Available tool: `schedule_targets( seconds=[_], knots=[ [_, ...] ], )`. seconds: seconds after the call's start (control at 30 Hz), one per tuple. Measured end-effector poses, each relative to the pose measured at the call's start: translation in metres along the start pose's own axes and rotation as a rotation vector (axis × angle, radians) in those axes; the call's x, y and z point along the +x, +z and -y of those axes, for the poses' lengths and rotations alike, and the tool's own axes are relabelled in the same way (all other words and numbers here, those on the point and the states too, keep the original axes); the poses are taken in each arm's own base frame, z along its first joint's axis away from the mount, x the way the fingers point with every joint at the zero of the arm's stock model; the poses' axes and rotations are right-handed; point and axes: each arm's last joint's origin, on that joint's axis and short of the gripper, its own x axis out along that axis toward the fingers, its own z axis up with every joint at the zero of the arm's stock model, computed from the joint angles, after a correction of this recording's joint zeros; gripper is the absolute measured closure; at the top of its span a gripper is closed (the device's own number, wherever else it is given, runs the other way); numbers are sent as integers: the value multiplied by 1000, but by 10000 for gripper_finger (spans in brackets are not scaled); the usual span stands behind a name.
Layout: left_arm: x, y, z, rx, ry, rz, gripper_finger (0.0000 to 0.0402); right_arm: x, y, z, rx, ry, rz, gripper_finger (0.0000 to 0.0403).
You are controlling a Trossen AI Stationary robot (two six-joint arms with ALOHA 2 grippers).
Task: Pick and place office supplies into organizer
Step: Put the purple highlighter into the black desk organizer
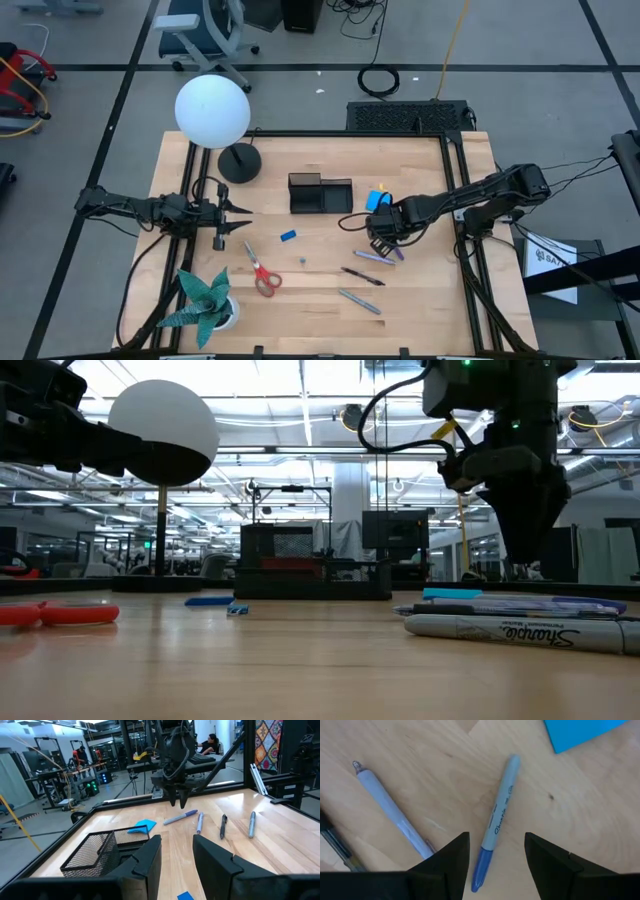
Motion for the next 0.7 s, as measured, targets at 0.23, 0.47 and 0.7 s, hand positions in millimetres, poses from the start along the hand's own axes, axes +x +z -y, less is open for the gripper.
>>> schedule_targets(
  seconds=[0.23, 0.47, 0.7],
  knots=[
    [0, 0, 0, 0, 0, 0, 282, 0, 2, -2, -12, 9, 29, 222],
    [0, 0, 0, 0, 0, -1, 282, 0, 2, -1, -14, 7, 27, 222],
    [0, 0, 0, 0, 0, -1, 282, 24, -3, 0, -16, 9, -32, 222]
  ],
)
